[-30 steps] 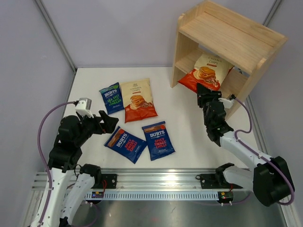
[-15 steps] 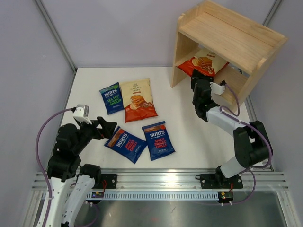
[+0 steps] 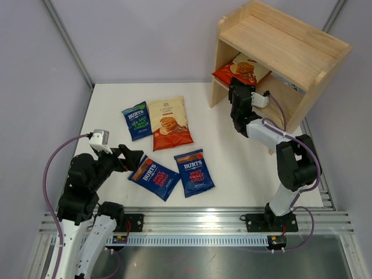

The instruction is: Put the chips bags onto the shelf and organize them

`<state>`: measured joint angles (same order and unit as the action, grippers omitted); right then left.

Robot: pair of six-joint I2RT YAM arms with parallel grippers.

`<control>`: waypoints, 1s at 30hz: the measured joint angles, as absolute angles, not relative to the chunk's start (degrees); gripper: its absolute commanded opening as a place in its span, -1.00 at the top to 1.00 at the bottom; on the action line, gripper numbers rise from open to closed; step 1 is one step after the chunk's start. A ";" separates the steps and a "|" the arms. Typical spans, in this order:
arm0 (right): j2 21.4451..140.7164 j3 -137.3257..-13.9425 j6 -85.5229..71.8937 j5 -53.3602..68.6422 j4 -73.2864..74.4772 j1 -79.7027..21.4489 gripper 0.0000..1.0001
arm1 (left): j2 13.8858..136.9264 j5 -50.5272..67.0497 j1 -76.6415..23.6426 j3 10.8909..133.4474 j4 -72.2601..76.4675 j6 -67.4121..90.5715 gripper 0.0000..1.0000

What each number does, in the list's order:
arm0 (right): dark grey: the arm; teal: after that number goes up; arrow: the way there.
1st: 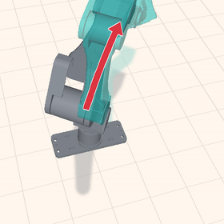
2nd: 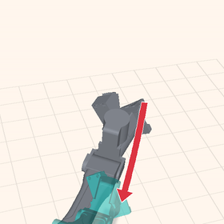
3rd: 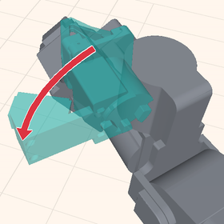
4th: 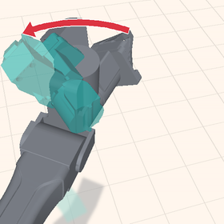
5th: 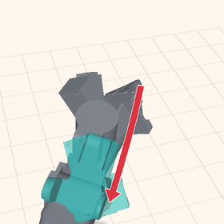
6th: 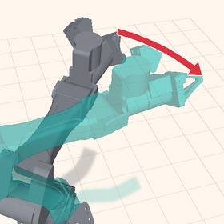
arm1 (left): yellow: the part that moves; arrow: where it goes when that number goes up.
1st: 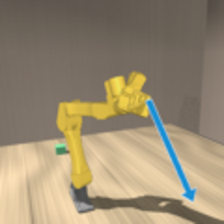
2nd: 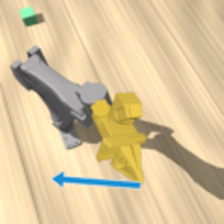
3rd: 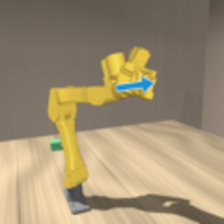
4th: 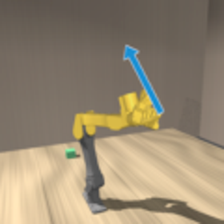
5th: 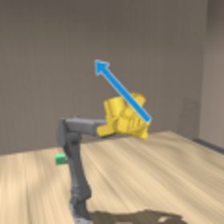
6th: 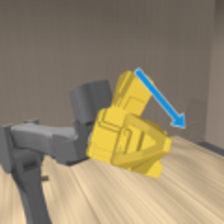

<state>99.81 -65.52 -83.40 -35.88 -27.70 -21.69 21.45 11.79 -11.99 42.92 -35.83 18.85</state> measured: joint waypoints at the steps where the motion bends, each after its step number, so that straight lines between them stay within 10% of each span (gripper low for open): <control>1: 99.81 -65.89 -83.42 -35.73 -27.11 -21.65 0.30 | 21.47 11.79 -12.01 42.92 -35.83 18.85 -0.98; 17: 93.45 -71.96 -82.85 -28.80 -1.41 -21.28 -0.99 | 21.67 10.87 -12.01 42.92 -35.88 18.87 -0.98; 30: 83.94 -64.86 -82.06 -22.02 2.90 -21.37 -0.99 | 33.10 9.47 -12.01 44.95 -36.14 20.84 -0.98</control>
